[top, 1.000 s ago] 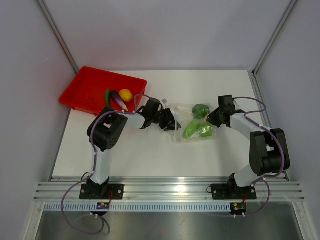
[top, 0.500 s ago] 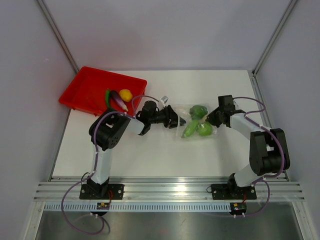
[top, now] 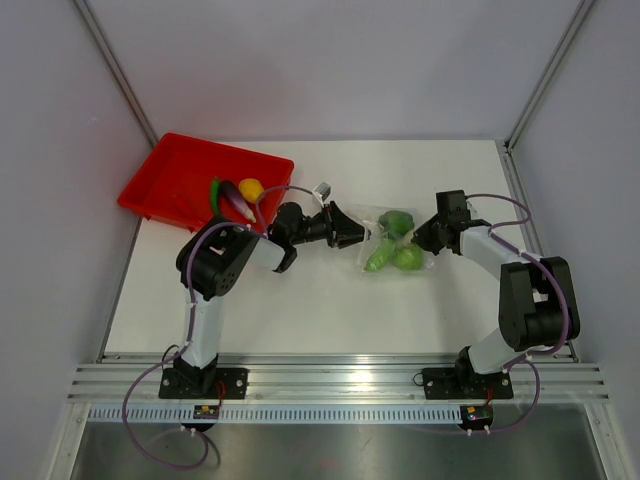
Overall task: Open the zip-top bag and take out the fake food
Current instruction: Pick up the fake vegetable from the zipper food storage bag.
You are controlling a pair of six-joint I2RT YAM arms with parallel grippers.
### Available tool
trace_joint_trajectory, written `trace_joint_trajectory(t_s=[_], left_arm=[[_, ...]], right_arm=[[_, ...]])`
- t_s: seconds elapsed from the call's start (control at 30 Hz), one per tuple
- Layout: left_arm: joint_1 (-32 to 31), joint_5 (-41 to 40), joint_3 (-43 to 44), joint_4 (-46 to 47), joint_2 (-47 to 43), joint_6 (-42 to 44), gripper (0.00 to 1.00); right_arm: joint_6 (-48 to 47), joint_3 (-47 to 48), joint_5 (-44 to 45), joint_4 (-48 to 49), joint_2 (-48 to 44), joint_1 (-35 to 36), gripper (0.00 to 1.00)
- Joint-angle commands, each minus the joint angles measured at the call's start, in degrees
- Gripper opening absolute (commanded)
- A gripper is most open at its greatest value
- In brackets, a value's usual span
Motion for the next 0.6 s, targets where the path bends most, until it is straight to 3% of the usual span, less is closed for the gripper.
trace_joint_trajectory(t_s=[0.0,0.33,0.57], left_arm=[[0.6,1.2,-0.7,4.6,-1.4,-0.7,0.33],[3.2,-4.1,-7.3,-2.9,-6.1,4.0,0.34],[3.7,-6.5,-9.3,-7.4,-9.5,6.7,0.55]], right_arm=[[0.4,1.0,1.9,0.2,-0.6,-0.2,0.0],[1.3,1.7,7.2,-2.7,-1.6,-0.2,0.0],[1.2,2.2,7.4,-3.2,-1.1,-0.2,0.0]])
